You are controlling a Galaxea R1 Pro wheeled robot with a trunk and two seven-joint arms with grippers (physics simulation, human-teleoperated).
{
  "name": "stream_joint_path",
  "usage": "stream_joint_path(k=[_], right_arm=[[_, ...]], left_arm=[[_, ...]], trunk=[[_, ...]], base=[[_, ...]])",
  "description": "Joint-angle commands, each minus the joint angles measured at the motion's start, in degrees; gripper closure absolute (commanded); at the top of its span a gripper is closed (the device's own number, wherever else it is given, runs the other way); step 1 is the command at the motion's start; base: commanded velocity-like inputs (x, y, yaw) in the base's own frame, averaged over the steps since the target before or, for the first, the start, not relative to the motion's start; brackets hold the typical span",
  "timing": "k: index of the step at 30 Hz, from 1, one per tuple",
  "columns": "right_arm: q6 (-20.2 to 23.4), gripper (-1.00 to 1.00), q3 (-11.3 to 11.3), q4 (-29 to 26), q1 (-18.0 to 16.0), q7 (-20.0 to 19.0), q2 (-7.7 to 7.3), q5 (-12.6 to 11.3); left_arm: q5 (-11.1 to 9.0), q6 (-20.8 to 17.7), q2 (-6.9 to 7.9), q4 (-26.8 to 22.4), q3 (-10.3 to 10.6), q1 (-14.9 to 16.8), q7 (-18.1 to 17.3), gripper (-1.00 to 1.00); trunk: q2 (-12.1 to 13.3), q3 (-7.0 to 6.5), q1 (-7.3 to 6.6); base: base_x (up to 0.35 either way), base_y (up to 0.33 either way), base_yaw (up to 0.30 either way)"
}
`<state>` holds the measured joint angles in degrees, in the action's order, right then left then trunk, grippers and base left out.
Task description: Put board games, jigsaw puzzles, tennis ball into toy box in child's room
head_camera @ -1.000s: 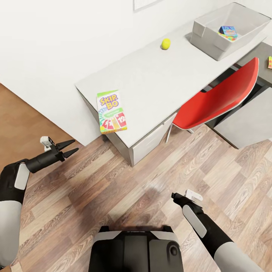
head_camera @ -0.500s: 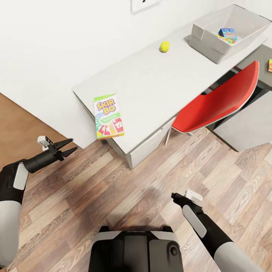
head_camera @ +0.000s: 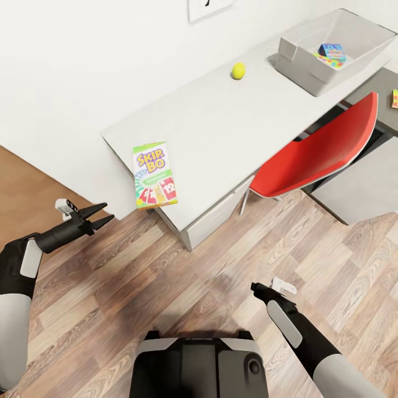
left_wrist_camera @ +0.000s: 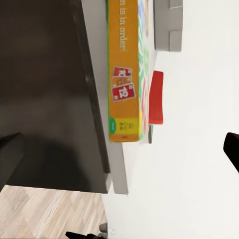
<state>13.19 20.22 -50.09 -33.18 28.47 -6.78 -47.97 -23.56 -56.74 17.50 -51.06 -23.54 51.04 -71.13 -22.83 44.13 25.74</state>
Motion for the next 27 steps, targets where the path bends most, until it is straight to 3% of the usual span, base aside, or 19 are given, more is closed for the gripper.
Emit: stream_joint_path(k=[1, 14, 18, 21, 24, 27], right_arm=[[0.17, -1.00, 0.26, -0.10, -0.04, 0.45, -0.08, -0.28], [0.29, -1.00, 0.14, -0.08, -0.04, 0.45, -0.22, -0.32], [0.40, -1.00, -0.53, -0.02, -0.04, 0.42, -0.96, -0.46], [0.47, -1.00, -2.81, 0.43, -0.04, 0.15, -2.36, -1.47], [0.56, -1.00, -6.05, 1.69, -0.01, -1.59, -3.91, -4.42], [0.65, -1.00, -8.59, 4.50, 0.03, -6.57, -5.45, -8.31]], left_arm=[[-0.09, -0.39, 0.00, 0.00, -0.02, 0.03, -0.07, -1.00], [-0.08, -0.39, -0.01, 0.00, -0.02, 0.03, -0.14, -1.00], [-0.08, -0.39, -0.01, 0.00, -0.02, 0.03, -0.14, -1.00], [-0.08, -0.39, -0.02, 0.00, -0.02, 0.01, -0.14, -1.00], [-0.08, -0.39, -0.05, 0.00, -0.02, 0.02, -0.14, -1.00], [-0.08, -0.39, -0.08, 0.00, -0.02, 0.02, -0.14, -1.00]], trunk=[[-0.09, 0.06, 0.05], [-0.09, 0.06, 0.05], [-0.09, 0.06, 0.05], [-0.09, 0.06, 0.05], [-0.09, 0.06, 0.05], [-0.09, 0.06, 0.05]], base=[[0.147, -0.149, 0.000], [0.056, -0.061, 0.000], [0.002, -0.003, 0.000], [0.000, 0.000, 0.000], [0.000, 0.000, 0.000], [0.000, 0.000, 0.000]])
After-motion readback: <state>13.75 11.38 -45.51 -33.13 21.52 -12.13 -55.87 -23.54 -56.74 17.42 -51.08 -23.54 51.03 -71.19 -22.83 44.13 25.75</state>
